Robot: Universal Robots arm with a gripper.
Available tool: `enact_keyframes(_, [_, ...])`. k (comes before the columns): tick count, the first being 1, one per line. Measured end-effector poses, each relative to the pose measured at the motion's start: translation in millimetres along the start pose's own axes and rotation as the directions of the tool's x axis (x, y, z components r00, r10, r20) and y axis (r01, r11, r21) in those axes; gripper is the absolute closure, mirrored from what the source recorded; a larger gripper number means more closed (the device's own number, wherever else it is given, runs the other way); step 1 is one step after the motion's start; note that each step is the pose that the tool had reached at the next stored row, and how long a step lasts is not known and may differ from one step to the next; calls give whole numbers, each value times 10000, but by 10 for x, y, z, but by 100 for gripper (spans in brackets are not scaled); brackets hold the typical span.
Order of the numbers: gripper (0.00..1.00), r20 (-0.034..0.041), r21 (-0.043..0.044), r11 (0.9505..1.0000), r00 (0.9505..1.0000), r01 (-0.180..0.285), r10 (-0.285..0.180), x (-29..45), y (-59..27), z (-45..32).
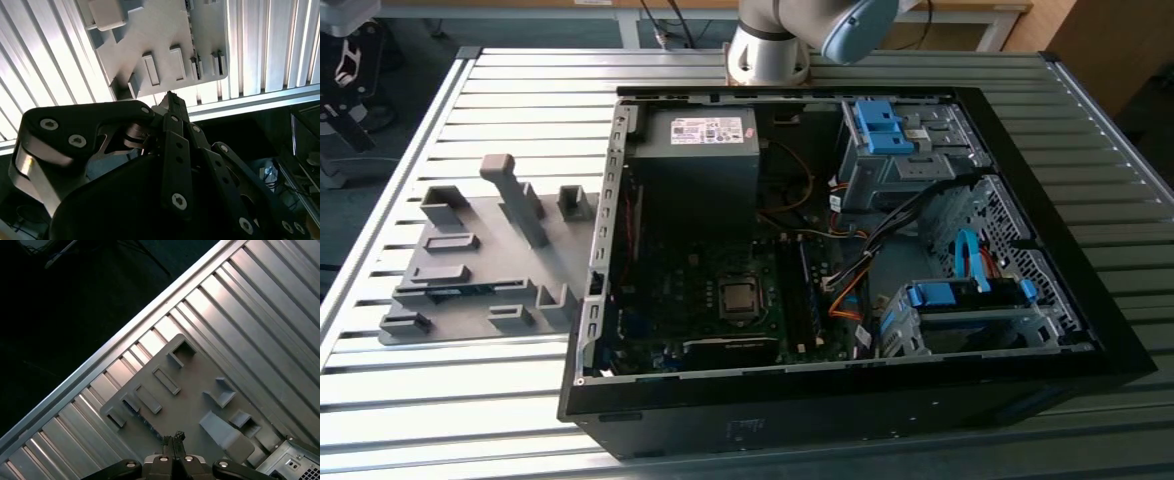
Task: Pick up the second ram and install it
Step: 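Pick up the second ram and move it above second insertion slot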
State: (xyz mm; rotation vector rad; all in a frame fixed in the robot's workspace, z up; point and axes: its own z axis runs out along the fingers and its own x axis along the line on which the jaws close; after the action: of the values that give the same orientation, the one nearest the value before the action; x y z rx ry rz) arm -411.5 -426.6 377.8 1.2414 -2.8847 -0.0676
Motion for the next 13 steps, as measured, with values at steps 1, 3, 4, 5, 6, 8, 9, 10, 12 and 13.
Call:
enact_keyframes(1, [89,-1,-1,10000,10000,31,-31,0,0,0])
enact_keyframes(3, [89,-4,-2,10000,10000,94,-94,0,0,0])
enact_keyframes(4, [89,-5,-2,9999,9999,126,-126,0,0,0])
enact_keyframes(5, [89,-6,-2,9999,9999,156,-156,0,0,0])
enact_keyframes(6, [89,-7,-3,9998,9998,185,-185,0,0,0])
enact_keyframes(8, [89,-10,-4,9997,9997,247,-247,0,0,0])
enact_keyframes(9, [89,-11,-5,9996,9996,276,-276,0,0,0])
enact_keyframes(10, [89,-12,-5,9995,9995,304,-304,0,0,0])
enact_keyframes(12, [89,-14,-6,9993,9993,361,-361,0,0,0])
enact_keyframes(13, [89,-15,-7,9992,9992,389,-389,0,0,0])
